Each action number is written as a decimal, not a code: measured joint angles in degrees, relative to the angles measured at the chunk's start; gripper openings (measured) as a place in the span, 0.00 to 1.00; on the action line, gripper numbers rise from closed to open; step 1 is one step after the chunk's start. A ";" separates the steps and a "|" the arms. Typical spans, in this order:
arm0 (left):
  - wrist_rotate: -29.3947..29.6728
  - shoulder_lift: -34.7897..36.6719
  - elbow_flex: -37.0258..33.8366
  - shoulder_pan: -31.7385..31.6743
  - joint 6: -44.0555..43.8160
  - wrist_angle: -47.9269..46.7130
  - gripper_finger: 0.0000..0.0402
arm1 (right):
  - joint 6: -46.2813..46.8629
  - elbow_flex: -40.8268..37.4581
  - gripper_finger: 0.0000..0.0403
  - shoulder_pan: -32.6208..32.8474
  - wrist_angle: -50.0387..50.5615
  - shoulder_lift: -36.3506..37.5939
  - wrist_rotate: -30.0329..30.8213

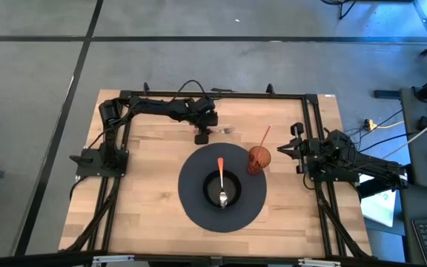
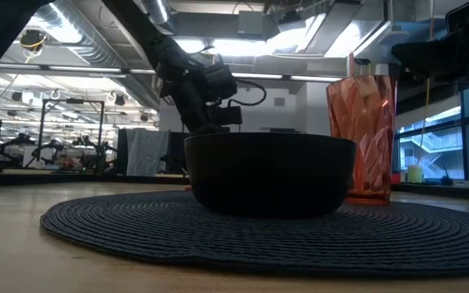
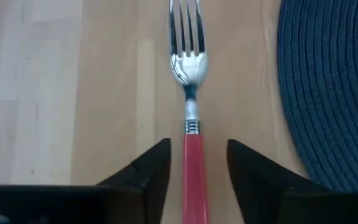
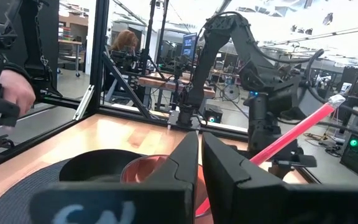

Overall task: Pick & Place Utensil
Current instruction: Put the red fork into the black bowl on the blue mat

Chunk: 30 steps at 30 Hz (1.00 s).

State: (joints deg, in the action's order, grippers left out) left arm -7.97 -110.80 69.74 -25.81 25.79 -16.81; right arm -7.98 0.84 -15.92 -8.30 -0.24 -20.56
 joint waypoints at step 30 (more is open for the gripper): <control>1.81 -9.72 8.59 -0.27 -3.77 -5.61 0.32 | 1.50 0.00 0.06 -0.02 -0.84 -0.01 -0.02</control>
State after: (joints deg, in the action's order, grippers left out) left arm -6.16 -120.52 78.34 -26.08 22.02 -22.42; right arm -6.48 0.84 -15.94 -9.15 -0.25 -20.58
